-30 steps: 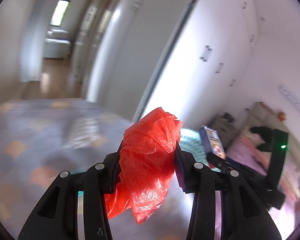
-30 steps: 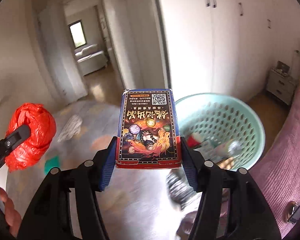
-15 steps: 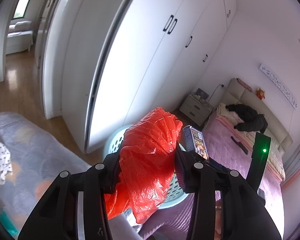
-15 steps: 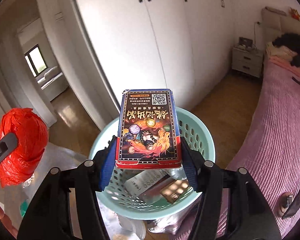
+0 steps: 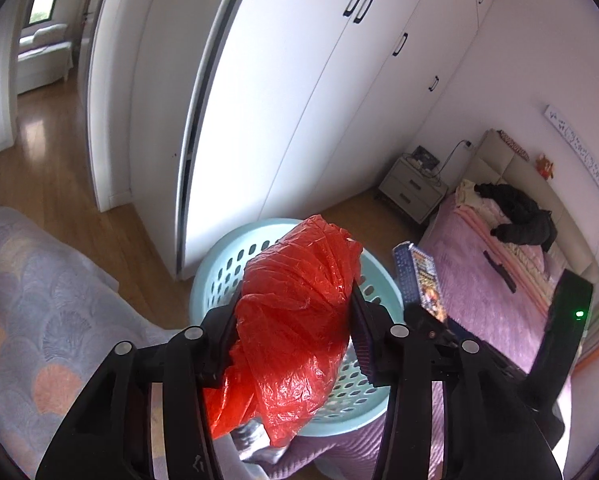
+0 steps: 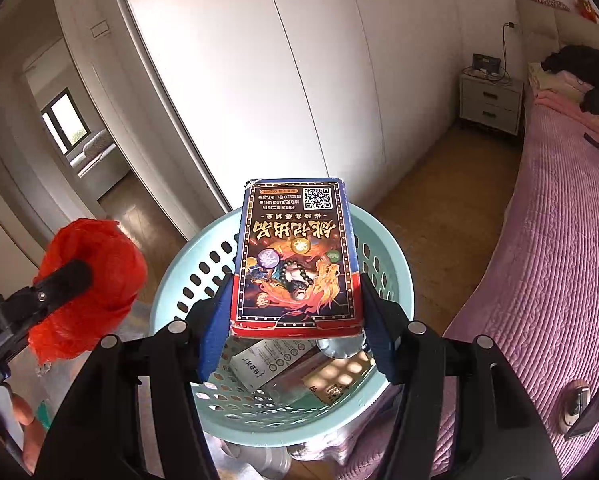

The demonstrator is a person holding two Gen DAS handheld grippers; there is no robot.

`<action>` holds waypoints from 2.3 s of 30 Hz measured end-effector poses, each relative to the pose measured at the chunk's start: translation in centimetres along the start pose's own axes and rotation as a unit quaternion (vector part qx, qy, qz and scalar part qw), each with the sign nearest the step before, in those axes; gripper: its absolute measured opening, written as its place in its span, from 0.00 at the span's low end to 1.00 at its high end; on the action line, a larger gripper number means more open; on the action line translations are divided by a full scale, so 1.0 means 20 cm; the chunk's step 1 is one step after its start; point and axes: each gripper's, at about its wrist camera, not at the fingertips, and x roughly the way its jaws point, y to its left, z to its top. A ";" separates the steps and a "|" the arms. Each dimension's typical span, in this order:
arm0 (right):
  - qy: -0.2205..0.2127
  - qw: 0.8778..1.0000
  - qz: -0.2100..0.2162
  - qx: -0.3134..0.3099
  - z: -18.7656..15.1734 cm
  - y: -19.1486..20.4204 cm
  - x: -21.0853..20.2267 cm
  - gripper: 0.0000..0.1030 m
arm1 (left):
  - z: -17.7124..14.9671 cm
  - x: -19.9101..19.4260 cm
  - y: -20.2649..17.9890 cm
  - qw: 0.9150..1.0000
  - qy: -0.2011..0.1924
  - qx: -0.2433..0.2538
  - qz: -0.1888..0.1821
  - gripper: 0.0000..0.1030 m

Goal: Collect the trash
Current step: 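Carry the red bag and card box over the basket and open both tools, then grasp the teal packet with the left tool while the right tool grasps the polka-dot paper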

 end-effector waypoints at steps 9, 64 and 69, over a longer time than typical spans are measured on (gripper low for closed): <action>0.028 0.999 0.018 -0.017 0.01 0.00 0.11 0.56 | -0.03 -0.05 -0.01 1.000 -0.012 0.016 0.020 0.79; 0.051 0.922 0.228 -0.309 -0.56 1.75 0.07 0.64 | -0.70 -0.87 0.91 0.969 -0.052 -0.119 0.211 0.48; 0.069 0.926 0.216 -0.302 -0.59 1.82 0.18 0.64 | -0.72 -1.00 1.01 0.955 -0.104 -0.153 0.233 0.48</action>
